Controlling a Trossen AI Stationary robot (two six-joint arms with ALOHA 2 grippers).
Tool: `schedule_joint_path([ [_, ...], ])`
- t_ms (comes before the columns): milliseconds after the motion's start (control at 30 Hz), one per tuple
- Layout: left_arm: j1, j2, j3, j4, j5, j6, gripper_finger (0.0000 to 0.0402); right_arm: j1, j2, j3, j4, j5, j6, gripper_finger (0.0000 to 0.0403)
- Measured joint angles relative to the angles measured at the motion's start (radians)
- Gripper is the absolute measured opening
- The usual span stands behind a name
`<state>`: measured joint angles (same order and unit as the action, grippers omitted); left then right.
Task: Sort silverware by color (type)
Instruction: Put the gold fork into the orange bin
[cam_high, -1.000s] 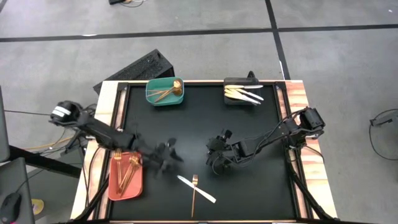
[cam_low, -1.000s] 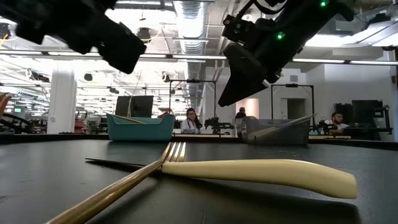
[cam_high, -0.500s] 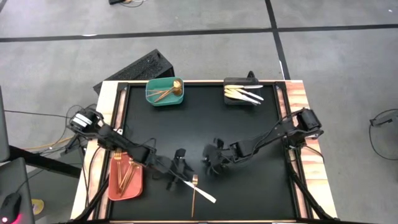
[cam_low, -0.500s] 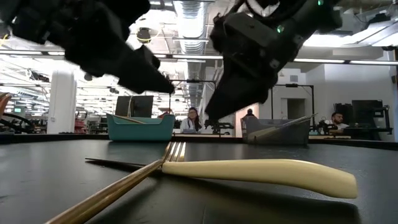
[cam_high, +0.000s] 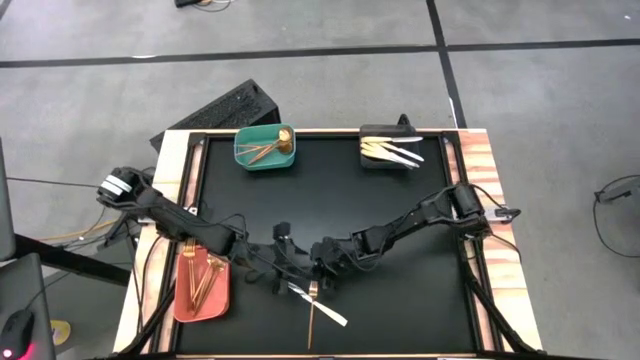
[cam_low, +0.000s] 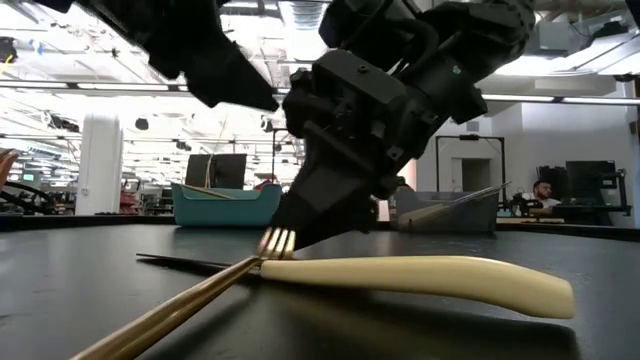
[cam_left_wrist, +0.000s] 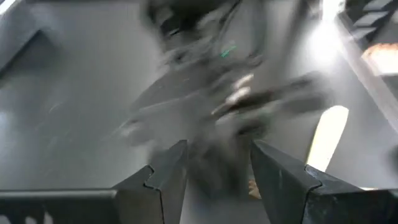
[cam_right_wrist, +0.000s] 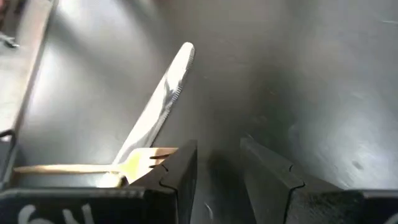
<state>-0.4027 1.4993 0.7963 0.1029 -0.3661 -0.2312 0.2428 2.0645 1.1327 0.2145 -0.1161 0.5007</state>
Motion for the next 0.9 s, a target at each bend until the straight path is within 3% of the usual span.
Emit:
schedule_joint_path([
  [200, 0.004, 0.007, -0.003, 0.005, -0.081, -0.016, 0.0162, -0.001, 0.014, 0.013, 0.009, -0.037, -0.004, 0.0153],
  [533, 0.01, 0.007, -0.002, 0.006, -0.094, -0.051, 0.0162, -0.036, -0.068, 0.012, -0.046, -0.052, -0.028, 0.0153],
  [633, 0.01, 0.007, -0.002, 0.018, -0.105, -0.068, 0.0162, -0.037, -0.087, 0.01, -0.088, -0.104, -0.053, 0.0153],
  [900, 0.012, 0.008, -0.003, 0.012, -0.144, -0.08, 0.0162, -0.012, -0.044, 0.012, 0.014, -0.144, -0.033, 0.0153],
])
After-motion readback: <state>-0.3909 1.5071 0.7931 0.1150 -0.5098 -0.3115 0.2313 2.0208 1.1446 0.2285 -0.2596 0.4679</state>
